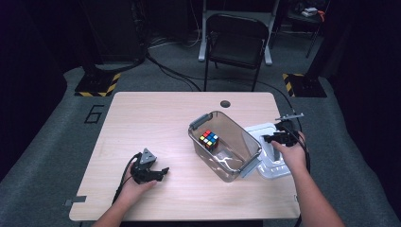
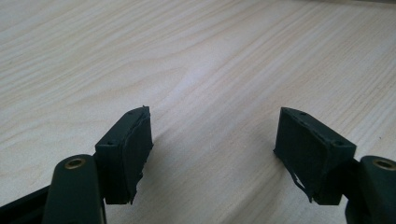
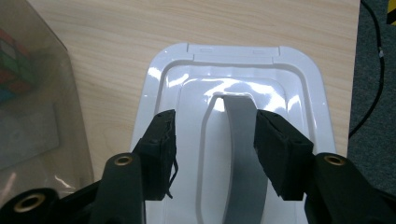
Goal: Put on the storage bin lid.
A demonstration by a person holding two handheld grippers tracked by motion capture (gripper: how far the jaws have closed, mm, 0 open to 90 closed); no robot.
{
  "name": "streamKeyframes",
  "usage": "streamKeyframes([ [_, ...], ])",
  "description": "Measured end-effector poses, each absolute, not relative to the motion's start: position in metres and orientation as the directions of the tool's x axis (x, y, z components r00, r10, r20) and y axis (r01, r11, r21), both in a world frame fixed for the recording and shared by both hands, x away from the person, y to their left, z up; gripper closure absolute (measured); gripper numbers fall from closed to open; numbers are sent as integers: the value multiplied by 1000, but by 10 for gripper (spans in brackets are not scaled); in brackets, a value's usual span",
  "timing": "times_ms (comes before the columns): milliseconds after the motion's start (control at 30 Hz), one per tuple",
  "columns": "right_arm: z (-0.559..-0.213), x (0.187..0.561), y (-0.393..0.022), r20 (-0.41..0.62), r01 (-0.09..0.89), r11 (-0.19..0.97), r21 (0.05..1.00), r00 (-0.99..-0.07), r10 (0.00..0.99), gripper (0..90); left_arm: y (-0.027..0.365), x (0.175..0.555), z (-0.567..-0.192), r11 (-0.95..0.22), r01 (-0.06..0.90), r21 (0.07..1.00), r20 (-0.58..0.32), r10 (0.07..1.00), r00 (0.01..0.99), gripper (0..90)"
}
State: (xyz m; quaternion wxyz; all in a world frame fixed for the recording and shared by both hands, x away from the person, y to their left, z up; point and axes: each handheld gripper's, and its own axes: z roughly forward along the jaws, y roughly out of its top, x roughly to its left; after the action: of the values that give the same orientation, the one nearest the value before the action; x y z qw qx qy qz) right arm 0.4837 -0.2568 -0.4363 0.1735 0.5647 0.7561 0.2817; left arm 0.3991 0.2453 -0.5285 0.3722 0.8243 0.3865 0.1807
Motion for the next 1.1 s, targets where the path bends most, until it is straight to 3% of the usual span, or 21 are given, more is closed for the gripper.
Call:
streamKeyframes([
  [1100,-456,488,-269,69,792,163,588,-249,966,535,245,399,-529,-421,501,756,11,774,633,271],
])
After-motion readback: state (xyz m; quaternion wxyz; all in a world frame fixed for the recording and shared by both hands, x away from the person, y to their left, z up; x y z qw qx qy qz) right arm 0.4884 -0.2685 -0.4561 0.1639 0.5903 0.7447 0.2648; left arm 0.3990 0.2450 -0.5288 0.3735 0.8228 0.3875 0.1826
